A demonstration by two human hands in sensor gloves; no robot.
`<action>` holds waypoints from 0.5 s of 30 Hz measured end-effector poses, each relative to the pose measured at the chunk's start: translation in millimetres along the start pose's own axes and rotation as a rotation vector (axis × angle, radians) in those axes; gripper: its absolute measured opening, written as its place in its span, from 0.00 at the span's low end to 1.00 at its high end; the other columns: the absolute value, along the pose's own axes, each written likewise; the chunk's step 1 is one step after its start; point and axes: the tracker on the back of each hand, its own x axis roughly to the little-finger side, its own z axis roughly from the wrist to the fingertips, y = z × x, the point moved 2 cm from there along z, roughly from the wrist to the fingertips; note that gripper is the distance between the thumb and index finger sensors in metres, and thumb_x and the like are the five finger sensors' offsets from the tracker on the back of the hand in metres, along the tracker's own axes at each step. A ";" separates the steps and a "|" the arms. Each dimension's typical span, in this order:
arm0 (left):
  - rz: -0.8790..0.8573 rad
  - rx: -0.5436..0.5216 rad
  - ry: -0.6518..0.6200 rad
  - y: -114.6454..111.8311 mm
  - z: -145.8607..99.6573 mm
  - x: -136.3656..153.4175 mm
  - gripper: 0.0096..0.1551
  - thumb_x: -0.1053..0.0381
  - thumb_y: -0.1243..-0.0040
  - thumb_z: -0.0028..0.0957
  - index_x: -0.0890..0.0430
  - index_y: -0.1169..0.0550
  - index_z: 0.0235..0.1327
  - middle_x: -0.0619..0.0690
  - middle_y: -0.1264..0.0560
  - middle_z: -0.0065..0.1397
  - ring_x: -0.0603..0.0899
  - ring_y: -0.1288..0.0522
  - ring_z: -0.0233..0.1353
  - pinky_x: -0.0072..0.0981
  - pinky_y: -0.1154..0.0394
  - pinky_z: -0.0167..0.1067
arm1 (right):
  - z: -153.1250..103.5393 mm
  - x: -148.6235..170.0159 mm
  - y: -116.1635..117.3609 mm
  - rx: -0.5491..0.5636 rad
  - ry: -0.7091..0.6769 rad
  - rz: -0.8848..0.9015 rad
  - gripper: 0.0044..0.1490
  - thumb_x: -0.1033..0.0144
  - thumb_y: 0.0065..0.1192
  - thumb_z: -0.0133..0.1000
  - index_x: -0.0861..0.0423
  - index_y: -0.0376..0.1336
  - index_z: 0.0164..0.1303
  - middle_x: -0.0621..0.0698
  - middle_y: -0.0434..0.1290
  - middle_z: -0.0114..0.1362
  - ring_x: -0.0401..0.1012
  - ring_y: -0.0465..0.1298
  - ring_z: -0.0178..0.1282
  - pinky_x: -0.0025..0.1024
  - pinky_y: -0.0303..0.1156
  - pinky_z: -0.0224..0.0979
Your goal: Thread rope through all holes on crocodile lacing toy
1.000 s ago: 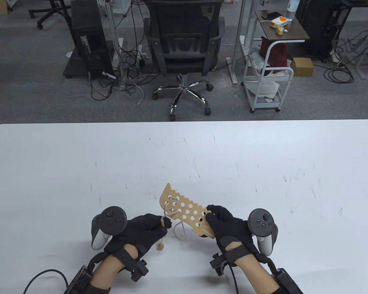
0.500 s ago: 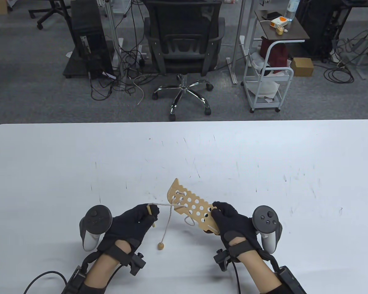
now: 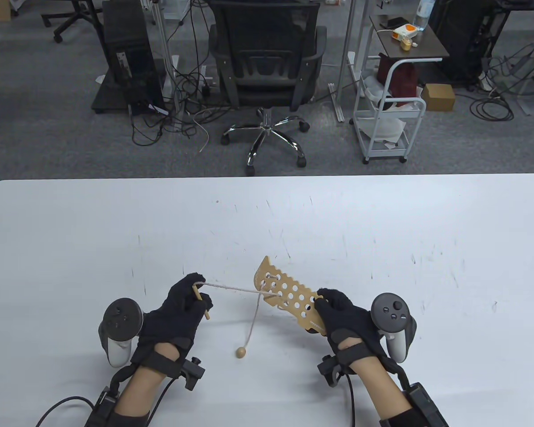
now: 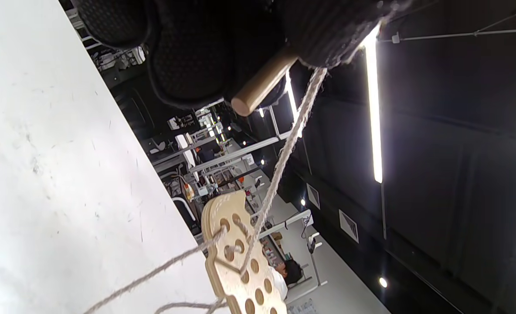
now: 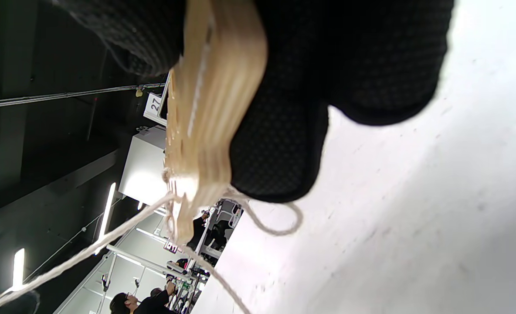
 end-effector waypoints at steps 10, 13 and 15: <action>0.046 -0.087 -0.020 14.3 -2.7 -3.4 0.30 0.49 0.39 0.49 0.37 0.32 0.67 0.46 0.23 0.63 0.59 0.24 0.63 0.58 0.34 0.72 | 6.8 10.6 -12.2 0.038 0.047 -0.006 0.30 0.57 0.62 0.54 0.61 0.64 0.61 0.53 0.83 0.52 0.45 0.90 0.40 0.40 0.82 0.44; 0.043 -0.111 -0.021 19.1 -3.4 -3.0 0.29 0.48 0.39 0.49 0.37 0.31 0.66 0.46 0.24 0.64 0.59 0.24 0.64 0.57 0.34 0.72 | 8.7 14.4 -15.8 0.050 0.064 -0.012 0.30 0.57 0.62 0.54 0.61 0.64 0.61 0.53 0.83 0.51 0.45 0.90 0.40 0.40 0.82 0.45; 0.036 -0.130 -0.022 22.3 -3.9 -2.6 0.29 0.48 0.39 0.49 0.37 0.30 0.66 0.46 0.24 0.65 0.59 0.24 0.64 0.57 0.34 0.72 | 9.7 16.2 -17.7 0.058 0.071 -0.016 0.30 0.57 0.62 0.54 0.61 0.64 0.61 0.53 0.83 0.51 0.45 0.90 0.40 0.40 0.82 0.44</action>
